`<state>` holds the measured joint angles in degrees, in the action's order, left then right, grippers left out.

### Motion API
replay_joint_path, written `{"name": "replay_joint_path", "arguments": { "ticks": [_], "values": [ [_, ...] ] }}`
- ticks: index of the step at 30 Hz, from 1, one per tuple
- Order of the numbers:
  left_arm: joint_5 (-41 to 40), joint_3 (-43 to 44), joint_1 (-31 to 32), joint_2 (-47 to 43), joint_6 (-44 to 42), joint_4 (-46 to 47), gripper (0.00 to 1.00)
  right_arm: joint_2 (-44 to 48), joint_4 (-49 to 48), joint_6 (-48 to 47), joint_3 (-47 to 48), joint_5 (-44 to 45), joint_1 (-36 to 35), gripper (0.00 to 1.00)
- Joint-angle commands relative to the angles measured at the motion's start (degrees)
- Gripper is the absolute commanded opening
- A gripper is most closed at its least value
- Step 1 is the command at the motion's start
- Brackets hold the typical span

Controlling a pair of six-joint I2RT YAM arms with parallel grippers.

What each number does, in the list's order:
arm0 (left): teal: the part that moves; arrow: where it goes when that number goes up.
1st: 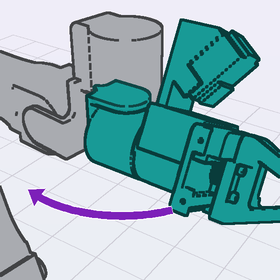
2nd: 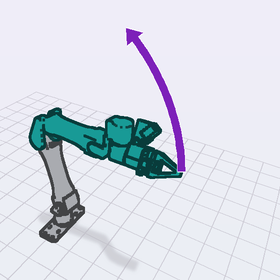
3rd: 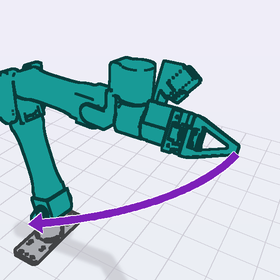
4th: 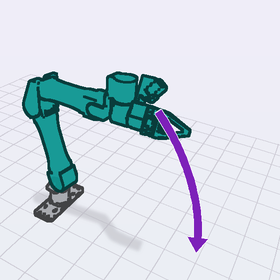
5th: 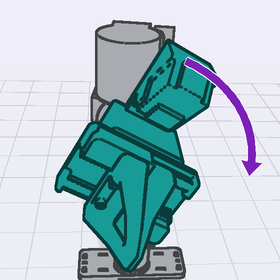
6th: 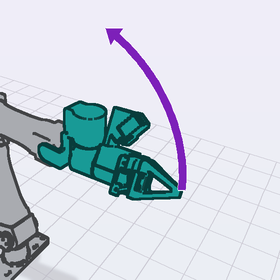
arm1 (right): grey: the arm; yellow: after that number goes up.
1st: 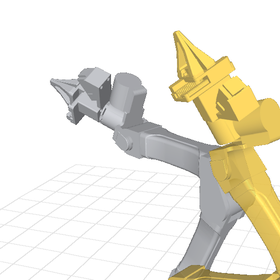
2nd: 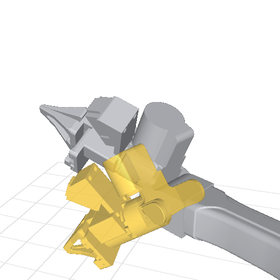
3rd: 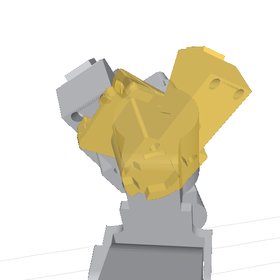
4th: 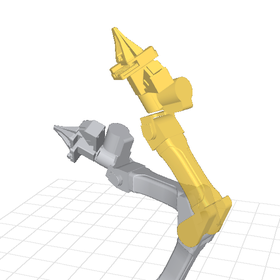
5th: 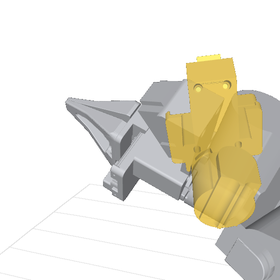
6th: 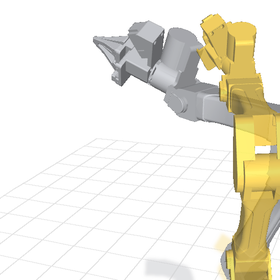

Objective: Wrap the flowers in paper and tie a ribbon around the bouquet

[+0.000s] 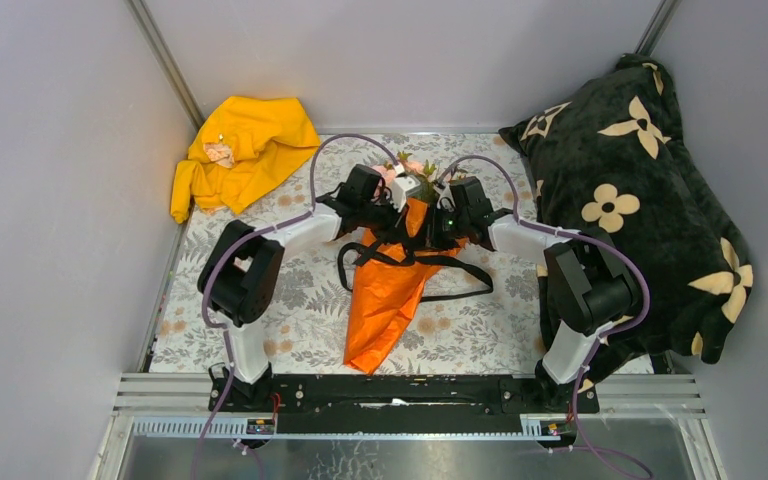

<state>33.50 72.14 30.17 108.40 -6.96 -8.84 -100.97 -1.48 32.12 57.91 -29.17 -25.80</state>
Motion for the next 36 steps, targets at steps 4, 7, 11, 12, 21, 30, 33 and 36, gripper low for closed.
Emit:
{"name": "replay_joint_path", "arguments": {
  "ticks": [4,7,11,12,21,30,33,36],
  "values": [
    [-4.4,-5.1,-6.7,-6.2,-1.7,0.6,0.0,2.2,6.8,-3.8,2.4,2.8,0.7,0.0],
    [-4.0,-6.9,-7.6,-8.0,-2.2,0.7,0.0,1.4,6.8,-3.9,2.6,2.4,0.8,0.0],
    [-3.7,-8.9,-8.1,-9.1,-2.3,1.1,0.0,0.2,6.8,-3.7,3.0,1.9,0.9,0.0],
    [-3.7,-9.2,-8.3,-9.3,-2.3,1.2,0.0,0.1,6.8,-3.8,3.1,1.9,0.8,0.0],
    [-2.3,-9.8,-9.7,-10.1,-2.1,1.4,0.0,-0.7,7.8,-4.9,4.7,0.9,0.8,0.02],
    [-1.1,-3.1,-3.2,-6.1,4.3,4.3,0.6,-1.6,6.8,-4.5,4.3,-0.1,0.8,0.01],
    [-4.4,-2.1,-0.4,-4.2,4.4,5.2,0.65,-1.4,6.9,-4.6,4.2,-0.1,0.8,0.0],
    [-6.2,-0.7,-0.2,-1.9,4.9,5.6,0.61,-1.1,7.4,-4.9,4.3,0.1,0.8,0.0]
  ]
}}
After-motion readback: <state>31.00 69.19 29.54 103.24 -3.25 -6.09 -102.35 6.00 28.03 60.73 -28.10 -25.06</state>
